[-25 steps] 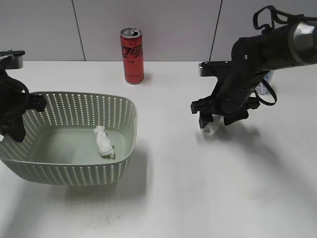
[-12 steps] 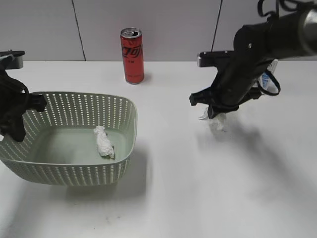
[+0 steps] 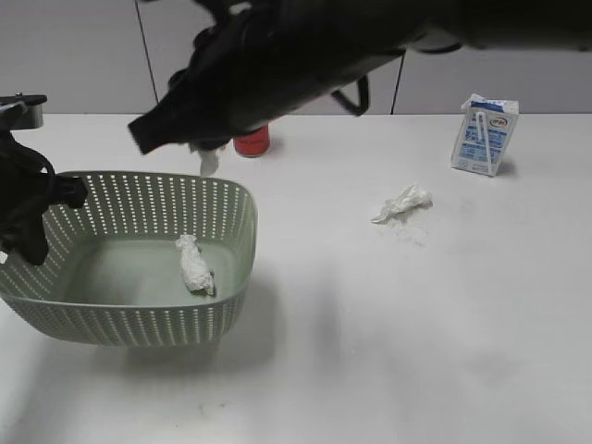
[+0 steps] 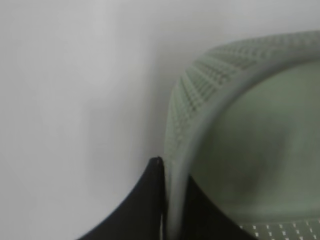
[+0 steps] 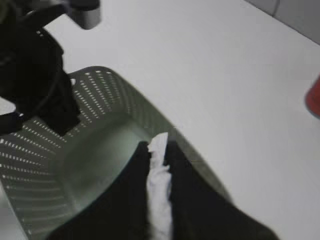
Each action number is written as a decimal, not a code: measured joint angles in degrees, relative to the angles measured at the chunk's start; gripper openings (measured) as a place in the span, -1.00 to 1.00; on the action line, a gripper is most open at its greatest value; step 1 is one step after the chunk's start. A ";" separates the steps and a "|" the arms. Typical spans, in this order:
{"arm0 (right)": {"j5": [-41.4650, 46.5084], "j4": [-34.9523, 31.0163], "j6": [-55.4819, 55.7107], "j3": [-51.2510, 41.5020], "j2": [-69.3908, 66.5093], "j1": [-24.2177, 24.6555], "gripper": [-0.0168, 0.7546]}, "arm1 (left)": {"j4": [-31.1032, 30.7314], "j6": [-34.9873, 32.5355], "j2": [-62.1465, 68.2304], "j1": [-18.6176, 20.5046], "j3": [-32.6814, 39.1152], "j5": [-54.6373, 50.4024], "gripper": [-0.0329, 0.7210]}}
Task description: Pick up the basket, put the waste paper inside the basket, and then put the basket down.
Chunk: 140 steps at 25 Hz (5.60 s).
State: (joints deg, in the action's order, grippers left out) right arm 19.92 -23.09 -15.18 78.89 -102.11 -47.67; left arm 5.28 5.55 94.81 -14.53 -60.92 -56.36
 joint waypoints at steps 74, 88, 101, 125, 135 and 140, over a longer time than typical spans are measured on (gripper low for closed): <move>48.85 32.17 18.39 24.00 -7.39 28.79 0.58 | 7.27 -3.09 5.71 -3.06 -7.39 1.76 -0.91; 49.38 20.06 11.87 -2.30 26.17 44.24 0.58 | 9.95 -1.12 29.25 -11.22 -33.47 -2.31 -0.91; 46.41 20.04 11.48 -37.12 66.41 44.24 0.58 | 9.80 -0.34 28.05 -11.16 -33.84 -6.04 0.78; 40.43 23.67 17.66 -50.24 102.32 44.24 0.57 | 1.18 -11.22 -34.94 9.39 -12.31 -8.32 0.66; 40.43 23.88 18.00 -50.24 102.32 44.24 0.57 | 1.13 -11.22 -73.20 9.39 19.82 -1.01 0.64; 40.43 23.91 18.00 -50.24 102.32 44.24 0.57 | 0.63 -11.22 -88.65 9.39 27.24 -2.63 0.61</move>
State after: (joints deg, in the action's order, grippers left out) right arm 60.35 0.82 2.82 28.66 0.20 -3.43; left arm 5.91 -5.67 6.16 -5.14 -33.67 -58.98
